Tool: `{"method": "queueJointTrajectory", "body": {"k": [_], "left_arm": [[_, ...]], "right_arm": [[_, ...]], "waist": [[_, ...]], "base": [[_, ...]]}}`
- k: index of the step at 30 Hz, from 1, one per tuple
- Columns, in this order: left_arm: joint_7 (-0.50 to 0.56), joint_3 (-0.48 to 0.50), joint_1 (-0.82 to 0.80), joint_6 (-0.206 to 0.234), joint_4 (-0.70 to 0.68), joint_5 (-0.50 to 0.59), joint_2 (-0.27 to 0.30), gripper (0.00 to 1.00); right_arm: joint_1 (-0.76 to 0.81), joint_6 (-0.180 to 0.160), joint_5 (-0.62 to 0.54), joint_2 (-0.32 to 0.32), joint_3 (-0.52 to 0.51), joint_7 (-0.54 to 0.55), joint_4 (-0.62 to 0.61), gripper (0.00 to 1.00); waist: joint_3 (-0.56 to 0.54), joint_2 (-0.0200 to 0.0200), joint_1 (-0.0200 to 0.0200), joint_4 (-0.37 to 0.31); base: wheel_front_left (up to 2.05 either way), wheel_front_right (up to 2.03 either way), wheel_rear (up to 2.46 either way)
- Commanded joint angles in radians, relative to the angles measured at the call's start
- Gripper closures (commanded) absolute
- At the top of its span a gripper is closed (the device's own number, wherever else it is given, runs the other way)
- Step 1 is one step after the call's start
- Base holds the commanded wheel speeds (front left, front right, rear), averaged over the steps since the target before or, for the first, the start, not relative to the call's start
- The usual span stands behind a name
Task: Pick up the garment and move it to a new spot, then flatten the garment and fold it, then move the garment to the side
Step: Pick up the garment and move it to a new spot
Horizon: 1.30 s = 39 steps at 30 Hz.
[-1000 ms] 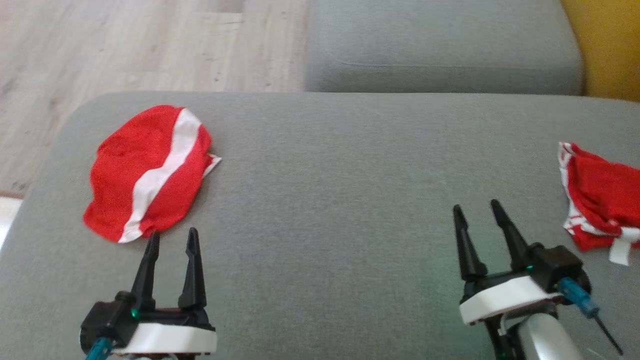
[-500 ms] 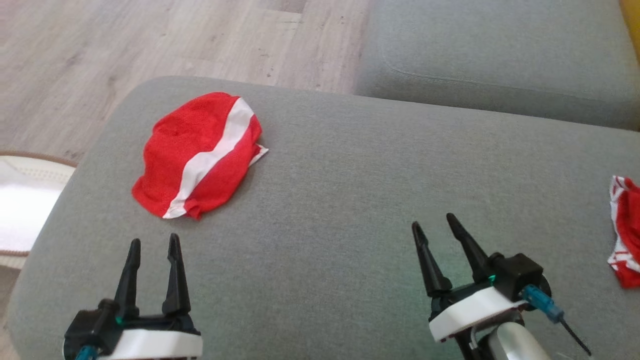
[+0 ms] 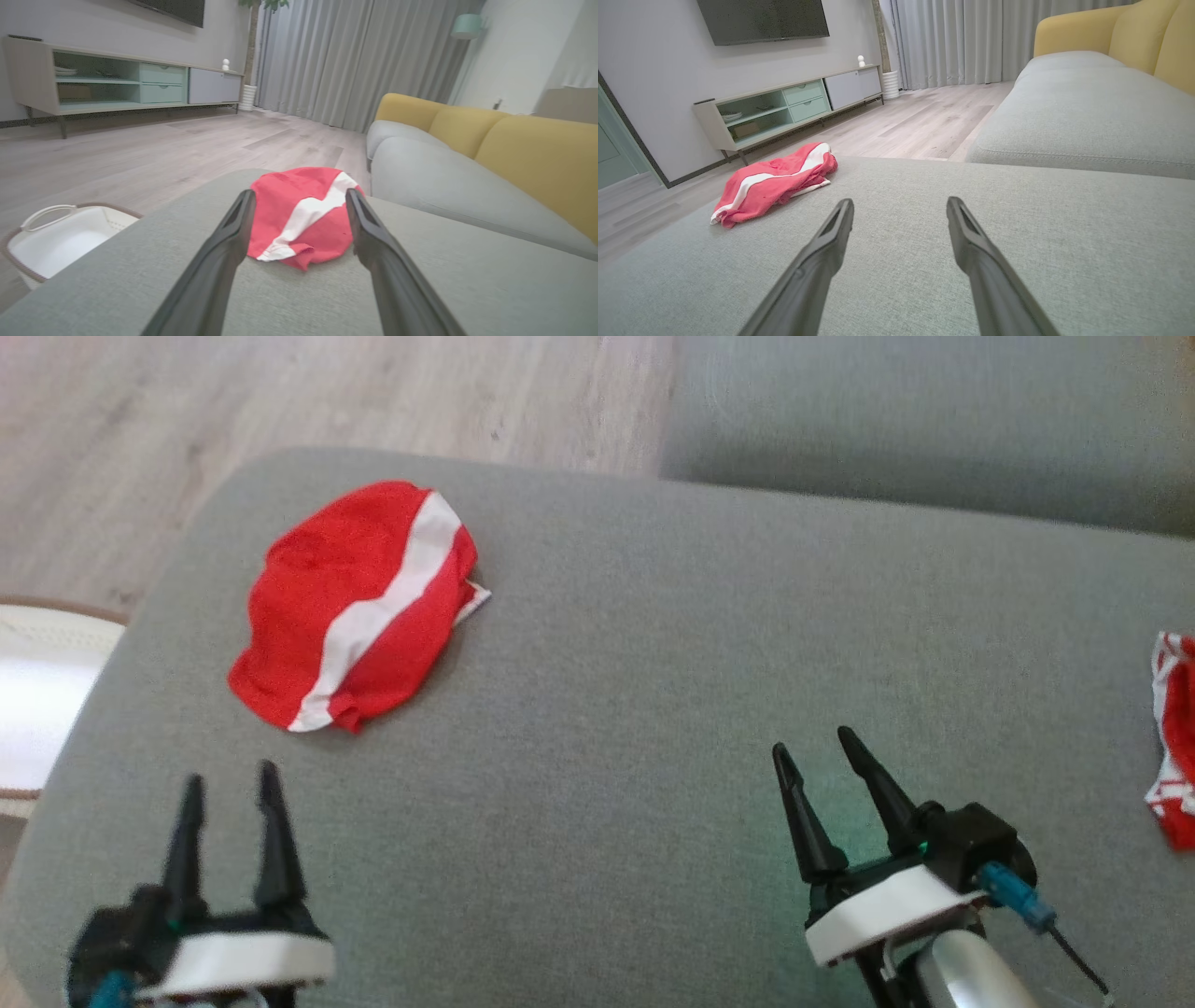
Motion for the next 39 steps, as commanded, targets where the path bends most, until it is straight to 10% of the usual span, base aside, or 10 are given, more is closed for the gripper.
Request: {"method": "queueJointTrajectory", "body": {"k": [1,9,24,25,26,39], "left_arm": [[-0.005,0.042,-0.072,0.005,-0.025,0.006,0.002,0.00],[0.018,0.093,-0.286,0.006,0.219,0.035,0.087,0.00],[0.395,-0.112,-0.649,0.001,0.724,-0.102,0.290,0.02],[0.405,-0.125,-0.655,0.001,0.737,-0.115,0.298,0.74],[0.407,-0.137,-0.661,0.001,0.744,-0.128,0.306,1.00],[0.044,-0.224,-0.674,0.000,0.514,-0.310,0.382,1.00]], "right_arm": [[-0.055,-0.001,-0.009,-0.002,0.014,-0.011,-0.034,0.00],[-0.107,-0.001,-0.069,-0.002,-0.035,-0.011,-0.058,0.00],[-0.183,-0.001,-0.127,-0.002,-0.087,-0.011,-0.101,0.00],[-0.184,-0.001,-0.127,-0.002,-0.089,-0.011,-0.102,0.00],[-0.185,-0.001,-0.127,-0.002,-0.091,-0.011,-0.103,0.00],[-0.158,-0.001,-0.086,-0.002,-0.080,-0.011,-0.082,0.00]], "waist": [[0.036,0.0000,0.0000,-0.021],[0.182,0.0000,0.0000,-0.076],[0.328,0.0000,0.0000,-0.142],[0.329,0.0000,0.0000,-0.145],[0.330,0.0000,0.0000,-0.147],[0.194,0.0000,0.0000,-0.176]], "base": [[0.00,0.00,0.00],[0.00,0.00,0.00],[0.00,0.00,0.00],[0.00,0.00,0.00],[0.00,0.00,0.00],[0.00,0.00,0.00]]}}
